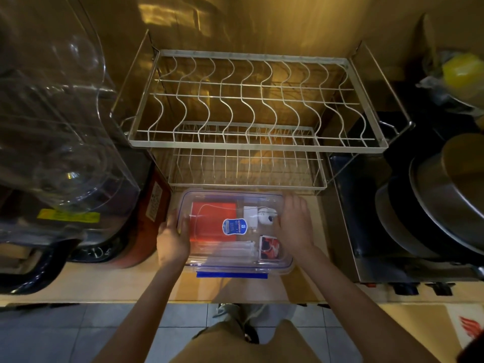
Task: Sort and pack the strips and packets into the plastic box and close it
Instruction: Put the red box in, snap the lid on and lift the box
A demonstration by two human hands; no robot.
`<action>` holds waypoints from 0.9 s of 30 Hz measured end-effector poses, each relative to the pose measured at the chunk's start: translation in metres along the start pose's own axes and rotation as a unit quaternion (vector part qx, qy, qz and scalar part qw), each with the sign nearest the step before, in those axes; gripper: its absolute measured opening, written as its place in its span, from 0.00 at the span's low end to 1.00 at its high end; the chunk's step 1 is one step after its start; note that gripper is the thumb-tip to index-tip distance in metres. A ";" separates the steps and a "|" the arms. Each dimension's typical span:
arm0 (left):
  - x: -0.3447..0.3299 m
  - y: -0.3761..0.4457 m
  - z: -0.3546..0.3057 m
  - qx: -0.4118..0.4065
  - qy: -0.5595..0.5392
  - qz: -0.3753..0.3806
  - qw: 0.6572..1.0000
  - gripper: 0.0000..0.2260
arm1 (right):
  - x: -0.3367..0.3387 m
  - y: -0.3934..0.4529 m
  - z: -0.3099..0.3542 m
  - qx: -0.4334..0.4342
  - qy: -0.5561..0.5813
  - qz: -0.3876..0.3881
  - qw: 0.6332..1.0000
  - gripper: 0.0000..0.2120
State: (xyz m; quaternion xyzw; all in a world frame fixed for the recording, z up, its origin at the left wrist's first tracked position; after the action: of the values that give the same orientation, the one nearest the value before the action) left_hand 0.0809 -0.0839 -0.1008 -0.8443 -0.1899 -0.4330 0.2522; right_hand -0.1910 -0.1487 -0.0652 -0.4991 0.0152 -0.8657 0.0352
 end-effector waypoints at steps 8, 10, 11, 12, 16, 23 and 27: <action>0.002 -0.007 0.008 0.019 -0.011 0.011 1.000 0.20 | -0.052 0.048 0.074 0.137 -0.037 0.237 0.961 0.24; 0.001 -0.010 0.013 0.028 -0.020 0.014 0.999 0.18 | -0.067 0.054 0.069 0.102 -0.056 0.292 0.949 0.29; 0.000 -0.010 0.014 0.031 -0.024 0.014 0.999 0.18 | -0.071 0.056 0.065 0.082 -0.054 0.305 0.947 0.31; 0.000 -0.011 0.015 0.032 -0.025 0.015 0.999 0.18 | -0.074 0.058 0.063 0.070 -0.050 0.307 0.948 0.32; -0.001 -0.011 0.014 0.026 -0.024 0.013 0.999 0.20 | -0.069 0.058 0.063 0.096 -0.079 0.241 0.963 0.31; 0.000 -0.015 0.009 0.025 -0.018 0.021 0.999 0.20 | -0.057 0.047 0.072 0.157 -0.042 0.147 0.976 0.37; 0.002 -0.016 0.007 0.025 -0.023 0.023 0.999 0.20 | -0.057 0.046 0.074 0.159 -0.014 0.138 0.977 0.30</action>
State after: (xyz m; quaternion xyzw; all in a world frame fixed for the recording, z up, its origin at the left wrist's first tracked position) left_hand 0.0776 -0.0667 -0.0987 -0.8517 -0.1868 -0.4025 0.2787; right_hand -0.0963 -0.1896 -0.0798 -0.4924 -0.0549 -0.8366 0.2337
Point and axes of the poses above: each hand's wrist, its own y-axis towards the middle knuckle, its own x-axis out of the back of the hand, z = x × y, the point moved 8 cm from there along y, towards the middle knuckle, and after that the axes turned 10 degrees about y, right-handed, at the moved point
